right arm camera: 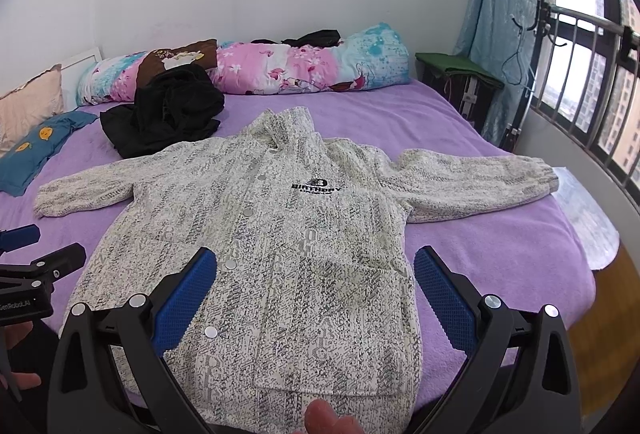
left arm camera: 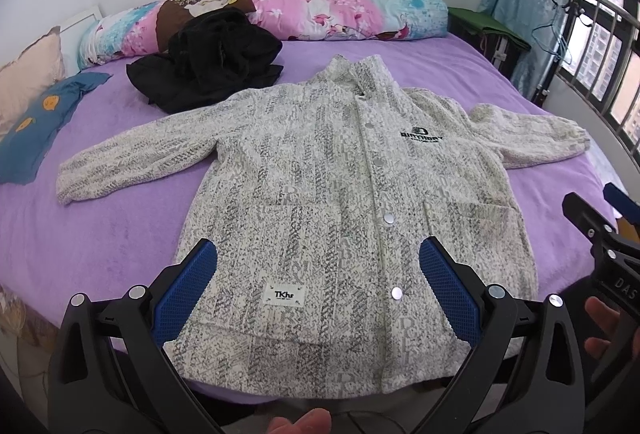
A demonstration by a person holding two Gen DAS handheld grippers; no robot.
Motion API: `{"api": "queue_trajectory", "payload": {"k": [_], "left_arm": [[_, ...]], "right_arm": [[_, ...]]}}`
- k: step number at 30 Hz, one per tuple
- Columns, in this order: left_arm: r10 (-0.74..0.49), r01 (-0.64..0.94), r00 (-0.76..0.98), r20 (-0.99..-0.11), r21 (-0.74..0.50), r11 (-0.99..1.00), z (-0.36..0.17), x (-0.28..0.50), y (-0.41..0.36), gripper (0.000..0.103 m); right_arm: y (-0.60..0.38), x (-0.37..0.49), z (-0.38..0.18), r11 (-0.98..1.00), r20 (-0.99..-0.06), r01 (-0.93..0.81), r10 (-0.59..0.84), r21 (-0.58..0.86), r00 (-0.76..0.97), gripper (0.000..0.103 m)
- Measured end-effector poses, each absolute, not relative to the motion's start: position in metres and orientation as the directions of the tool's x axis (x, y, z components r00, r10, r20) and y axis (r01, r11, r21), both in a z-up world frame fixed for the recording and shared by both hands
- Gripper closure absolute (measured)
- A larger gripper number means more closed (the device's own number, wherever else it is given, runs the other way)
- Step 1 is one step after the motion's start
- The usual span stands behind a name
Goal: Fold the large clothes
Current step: 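Move the right gripper to the jacket sleeve cuff and grasp it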
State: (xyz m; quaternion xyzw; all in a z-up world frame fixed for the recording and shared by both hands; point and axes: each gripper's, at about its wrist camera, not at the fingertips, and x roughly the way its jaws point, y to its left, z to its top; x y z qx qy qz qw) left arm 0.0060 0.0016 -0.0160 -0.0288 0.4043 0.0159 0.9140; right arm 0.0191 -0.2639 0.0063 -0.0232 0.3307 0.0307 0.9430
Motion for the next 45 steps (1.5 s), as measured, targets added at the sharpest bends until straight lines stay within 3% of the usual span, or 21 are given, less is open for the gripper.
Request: {"api": "queue_trajectory", "payload": {"k": [7, 15, 26, 30, 35, 40, 45], "left_arm": [[0.000, -0.029, 0.671, -0.742, -0.027, 0.999, -0.024, 0.044, -0.007, 0.006], [-0.073, 0.019, 0.659, -0.748, -0.082, 0.996, -0.046, 0.125, -0.041, 0.006], [-0.128, 0.063, 0.625, -0.770, -0.113, 0.992, -0.084, 0.253, -0.126, 0.006], [-0.121, 0.109, 0.644, -0.756, -0.066, 0.992, -0.096, 0.289, -0.165, 0.006], [-0.146, 0.137, 0.645, -0.750, -0.075, 0.988, -0.113, 0.319, -0.196, 0.006], [-0.124, 0.148, 0.598, -0.791, -0.043, 0.988, -0.142, 0.344, -0.230, 0.006], [-0.131, 0.106, 0.535, -0.835, -0.087, 0.991, -0.178, 0.348, -0.235, 0.006]], "right_arm": [[-0.288, 0.049, -0.006, 1.000, -0.646, -0.027, 0.031, 0.016, 0.763, 0.006], [-0.368, 0.121, -0.040, 0.972, -0.751, 0.121, 0.072, 0.200, 0.657, 0.006], [-0.482, 0.199, -0.057, 0.947, -0.731, 0.299, -0.123, 0.115, 0.671, 0.006], [-0.542, 0.237, -0.062, 0.924, -0.736, 0.380, -0.223, 0.050, 0.639, 0.006], [-0.609, 0.267, -0.065, 0.901, -0.693, 0.434, -0.310, 0.004, 0.651, 0.006], [-0.668, 0.291, -0.071, 0.867, -0.695, 0.498, -0.339, 0.031, 0.634, 0.006], [-0.707, 0.304, -0.081, 0.844, -0.694, 0.533, -0.347, 0.063, 0.631, 0.006]]}}
